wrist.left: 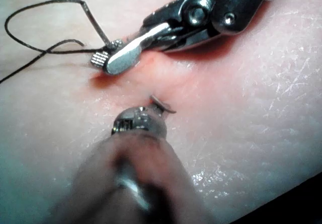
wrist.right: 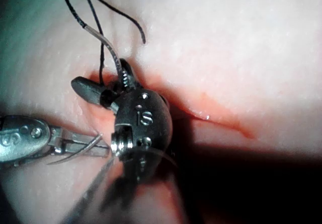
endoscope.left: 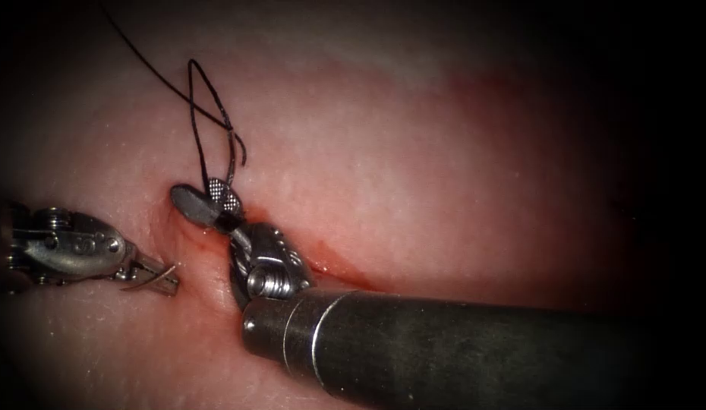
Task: Wound Closure
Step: Use the right gripper to throw the needle through the bottom of the wound
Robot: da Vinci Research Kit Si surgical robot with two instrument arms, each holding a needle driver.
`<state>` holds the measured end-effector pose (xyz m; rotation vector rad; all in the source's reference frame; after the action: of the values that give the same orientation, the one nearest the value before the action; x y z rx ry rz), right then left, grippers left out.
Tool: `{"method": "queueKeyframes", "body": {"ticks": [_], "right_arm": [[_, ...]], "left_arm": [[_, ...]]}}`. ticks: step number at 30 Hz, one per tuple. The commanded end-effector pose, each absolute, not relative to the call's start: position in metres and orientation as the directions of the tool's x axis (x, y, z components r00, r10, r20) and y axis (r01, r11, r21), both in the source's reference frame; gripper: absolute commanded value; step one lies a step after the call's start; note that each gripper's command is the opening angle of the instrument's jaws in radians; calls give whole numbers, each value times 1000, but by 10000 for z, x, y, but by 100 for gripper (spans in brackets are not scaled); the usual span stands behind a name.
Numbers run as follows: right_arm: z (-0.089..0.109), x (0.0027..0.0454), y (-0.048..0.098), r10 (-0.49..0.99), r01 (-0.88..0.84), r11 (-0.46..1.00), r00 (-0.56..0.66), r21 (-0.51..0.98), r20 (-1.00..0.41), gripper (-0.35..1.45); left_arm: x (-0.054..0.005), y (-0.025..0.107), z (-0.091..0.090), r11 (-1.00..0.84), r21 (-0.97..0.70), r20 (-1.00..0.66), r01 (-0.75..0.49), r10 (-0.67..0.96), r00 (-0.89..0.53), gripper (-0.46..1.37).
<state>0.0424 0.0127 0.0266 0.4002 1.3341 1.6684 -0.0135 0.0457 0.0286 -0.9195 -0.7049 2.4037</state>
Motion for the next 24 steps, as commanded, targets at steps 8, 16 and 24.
{"method": "queueKeyframes", "body": {"ticks": [8, 16, 24], "right_arm": [[279, 406, 149, 784, -523, 57, -505, 851, -362, 84], [291, 396, 174, 768, -548, 48, -514, 835, -382, 81], [290, 393, 186, 769, -563, 66, -497, 824, -401, 72]], "left_arm": [[-135, 454, 287, -756, -613, -469, -228, 580, -666, -34], [-133, 451, 288, -756, -615, -470, -222, 579, -667, -34], [-132, 450, 289, -757, -614, -471, -221, 577, -667, -34]]}}
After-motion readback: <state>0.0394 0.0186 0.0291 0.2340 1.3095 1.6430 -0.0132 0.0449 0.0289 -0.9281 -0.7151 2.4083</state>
